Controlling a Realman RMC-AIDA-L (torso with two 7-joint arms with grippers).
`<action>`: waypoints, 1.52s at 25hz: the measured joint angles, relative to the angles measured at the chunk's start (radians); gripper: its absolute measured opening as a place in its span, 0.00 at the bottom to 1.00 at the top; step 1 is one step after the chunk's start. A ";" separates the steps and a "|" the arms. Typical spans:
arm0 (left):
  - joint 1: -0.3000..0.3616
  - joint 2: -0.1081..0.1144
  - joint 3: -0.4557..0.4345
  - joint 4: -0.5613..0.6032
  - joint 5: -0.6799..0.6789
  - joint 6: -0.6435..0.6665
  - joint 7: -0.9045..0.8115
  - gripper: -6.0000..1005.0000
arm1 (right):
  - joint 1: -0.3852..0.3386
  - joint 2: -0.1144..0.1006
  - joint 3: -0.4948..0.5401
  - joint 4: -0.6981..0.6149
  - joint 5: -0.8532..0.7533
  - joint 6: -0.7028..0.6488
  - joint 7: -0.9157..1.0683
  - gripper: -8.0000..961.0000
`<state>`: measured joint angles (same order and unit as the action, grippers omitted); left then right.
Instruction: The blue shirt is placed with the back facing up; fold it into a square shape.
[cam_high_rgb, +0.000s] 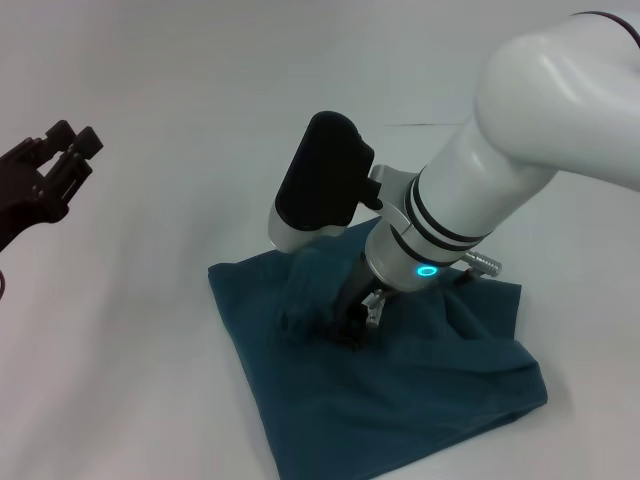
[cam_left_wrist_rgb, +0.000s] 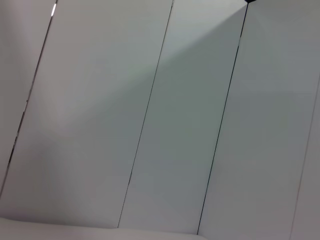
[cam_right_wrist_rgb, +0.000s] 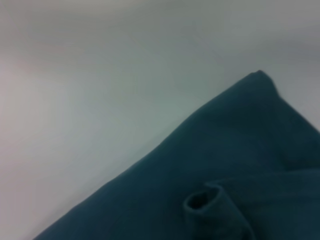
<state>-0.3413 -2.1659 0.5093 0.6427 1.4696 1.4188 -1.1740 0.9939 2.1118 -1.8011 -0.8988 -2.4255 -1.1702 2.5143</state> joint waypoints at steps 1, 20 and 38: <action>0.000 0.000 0.000 0.000 0.000 -0.001 0.000 0.36 | -0.002 -0.001 0.001 -0.001 -0.003 0.008 0.003 0.37; 0.003 0.000 -0.004 -0.010 0.000 -0.001 0.004 0.36 | -0.103 -0.010 0.053 -0.147 -0.120 0.072 0.098 0.04; 0.001 0.000 0.003 -0.018 0.000 0.004 0.008 0.36 | -0.256 -0.013 0.173 -0.283 -0.198 0.066 0.149 0.04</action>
<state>-0.3406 -2.1660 0.5120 0.6246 1.4695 1.4229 -1.1658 0.7375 2.0986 -1.6281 -1.1818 -2.6231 -1.1042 2.6628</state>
